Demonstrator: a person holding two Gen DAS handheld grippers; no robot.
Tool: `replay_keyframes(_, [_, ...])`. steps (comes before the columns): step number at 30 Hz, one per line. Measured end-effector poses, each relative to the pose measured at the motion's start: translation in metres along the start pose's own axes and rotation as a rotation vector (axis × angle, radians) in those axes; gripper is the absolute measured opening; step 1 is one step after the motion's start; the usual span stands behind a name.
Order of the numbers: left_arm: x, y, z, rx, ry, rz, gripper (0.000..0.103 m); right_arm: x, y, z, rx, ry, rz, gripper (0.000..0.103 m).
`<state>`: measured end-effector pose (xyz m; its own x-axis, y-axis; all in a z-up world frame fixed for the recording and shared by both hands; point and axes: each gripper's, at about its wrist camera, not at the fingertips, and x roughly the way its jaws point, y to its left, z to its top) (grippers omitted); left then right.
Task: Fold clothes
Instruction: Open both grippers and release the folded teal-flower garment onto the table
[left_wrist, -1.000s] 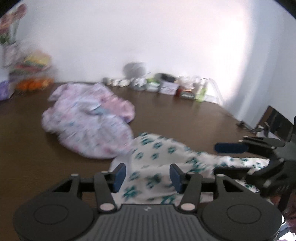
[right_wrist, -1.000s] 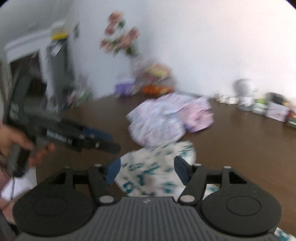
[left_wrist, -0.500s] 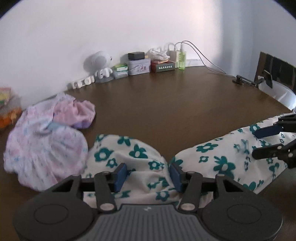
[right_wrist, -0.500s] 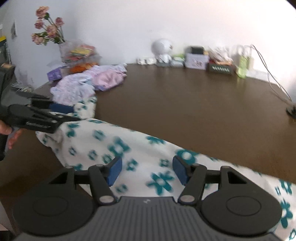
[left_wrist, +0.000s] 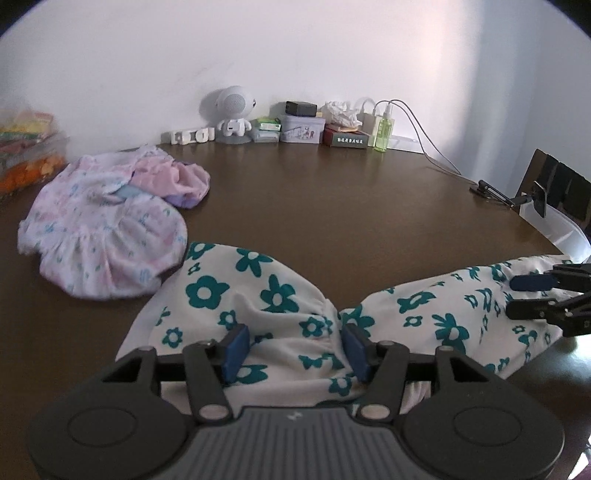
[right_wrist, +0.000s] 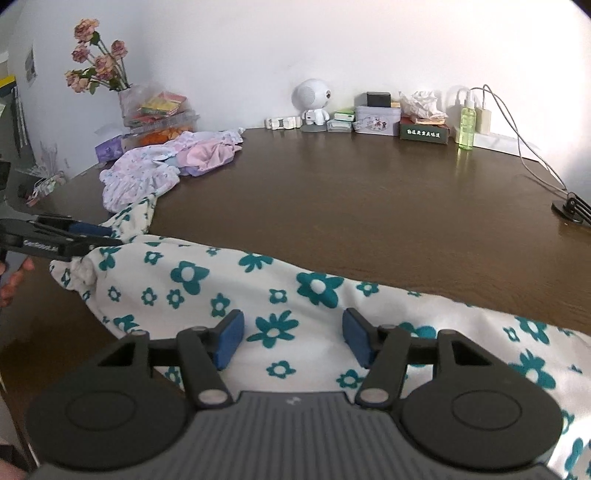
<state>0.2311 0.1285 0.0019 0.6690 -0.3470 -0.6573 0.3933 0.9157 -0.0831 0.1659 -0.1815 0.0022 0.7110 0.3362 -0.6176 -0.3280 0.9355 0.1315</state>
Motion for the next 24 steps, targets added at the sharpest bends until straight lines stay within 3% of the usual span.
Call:
replay_keyframes(3, [-0.021, -0.002, 0.001, -0.022, -0.039, -0.018, 0.055, -0.008, -0.001, 0.002, 0.006, -0.006, 0.040, 0.061])
replay_keyframes(6, [-0.046, 0.004, 0.016, -0.028, -0.159, -0.028, 0.062, -0.012, 0.008, 0.012, 0.009, -0.039, 0.108, 0.061])
replay_keyframes(8, [-0.045, 0.006, 0.029, 0.011, -0.168, -0.005, 0.065, -0.007, 0.024, 0.021, -0.034, -0.048, 0.147, 0.061])
replay_keyframes(10, [-0.028, 0.005, 0.037, 0.080, -0.109, 0.041, 0.062, -0.002, 0.039, 0.031, -0.077, -0.057, 0.185, 0.061])
replay_keyframes(12, [-0.007, 0.003, 0.041, 0.155, -0.026, 0.080, 0.045, 0.003, 0.055, 0.040, -0.120, -0.065, 0.223, 0.061])
replay_keyframes(13, [0.002, 0.004, 0.039, 0.171, 0.024, 0.074, 0.027, 0.010, 0.061, 0.042, -0.137, -0.050, 0.219, 0.061])
replay_keyframes(14, [0.008, 0.004, 0.033, 0.181, 0.052, 0.067, 0.021, 0.018, 0.066, 0.042, -0.148, -0.033, 0.206, 0.061])
replay_keyframes(15, [0.013, 0.004, 0.027, 0.190, 0.078, 0.059, 0.021, 0.023, 0.066, 0.039, -0.144, -0.017, 0.198, 0.061])
replay_keyframes(18, [0.010, 0.015, 0.011, 0.130, 0.041, 0.073, 0.028, 0.037, 0.068, 0.031, -0.130, 0.031, 0.173, 0.060])
replay_keyframes(20, [0.007, 0.026, 0.003, 0.076, 0.014, 0.097, 0.037, 0.036, 0.067, 0.026, -0.132, 0.018, 0.169, 0.060])
replay_keyframes(24, [0.001, 0.032, -0.006, 0.024, -0.029, 0.127, 0.046, 0.032, 0.067, 0.021, -0.137, 0.023, 0.158, 0.060])
